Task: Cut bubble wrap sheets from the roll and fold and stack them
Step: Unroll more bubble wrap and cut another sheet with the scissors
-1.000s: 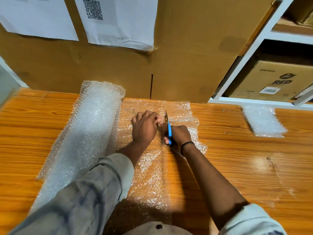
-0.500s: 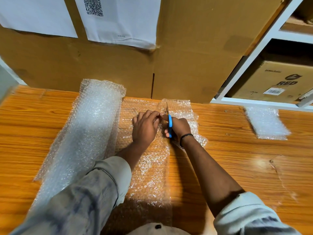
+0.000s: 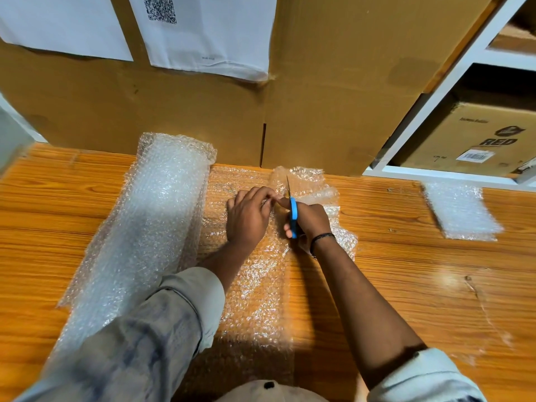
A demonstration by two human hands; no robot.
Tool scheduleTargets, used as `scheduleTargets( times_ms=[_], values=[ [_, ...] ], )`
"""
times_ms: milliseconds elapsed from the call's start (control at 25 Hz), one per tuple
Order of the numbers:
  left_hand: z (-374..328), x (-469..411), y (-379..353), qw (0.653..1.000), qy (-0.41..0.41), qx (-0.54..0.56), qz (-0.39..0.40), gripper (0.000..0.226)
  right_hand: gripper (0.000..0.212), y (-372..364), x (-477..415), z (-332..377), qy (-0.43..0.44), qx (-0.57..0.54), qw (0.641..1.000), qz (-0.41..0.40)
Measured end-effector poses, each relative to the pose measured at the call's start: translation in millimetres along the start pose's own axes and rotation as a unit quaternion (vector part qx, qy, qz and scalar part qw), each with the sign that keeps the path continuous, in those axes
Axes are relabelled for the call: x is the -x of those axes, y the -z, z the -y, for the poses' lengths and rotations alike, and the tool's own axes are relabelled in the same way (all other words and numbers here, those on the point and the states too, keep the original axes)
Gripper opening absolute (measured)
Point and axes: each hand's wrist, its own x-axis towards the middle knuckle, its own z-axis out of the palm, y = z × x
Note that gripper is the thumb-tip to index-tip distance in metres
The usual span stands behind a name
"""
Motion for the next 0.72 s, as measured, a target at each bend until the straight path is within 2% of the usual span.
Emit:
scheduleTargets(
  times_ms=[160,280,480,720],
  values=[
    [1,0,-1,1.000,-0.012,0.008,-0.019,0.011,0.042,13,-6,-12,0.000,0.031,0.999,-0.043],
    [-1,1,0,0.999,-0.018,0.008,-0.025,0.009,0.044,15,1,-11,-0.003,0.068,0.998,-0.012],
    [0,0,-1,1.000,-0.011,0.009,-0.023,0.010,0.042,13,13,-1,0.002,0.042,0.999,0.018],
    [0,-1,-1,1.000,-0.006,0.002,-0.014,0.013,0.038,9,21,7,-0.002,0.013,1.000,-0.014]
  ],
)
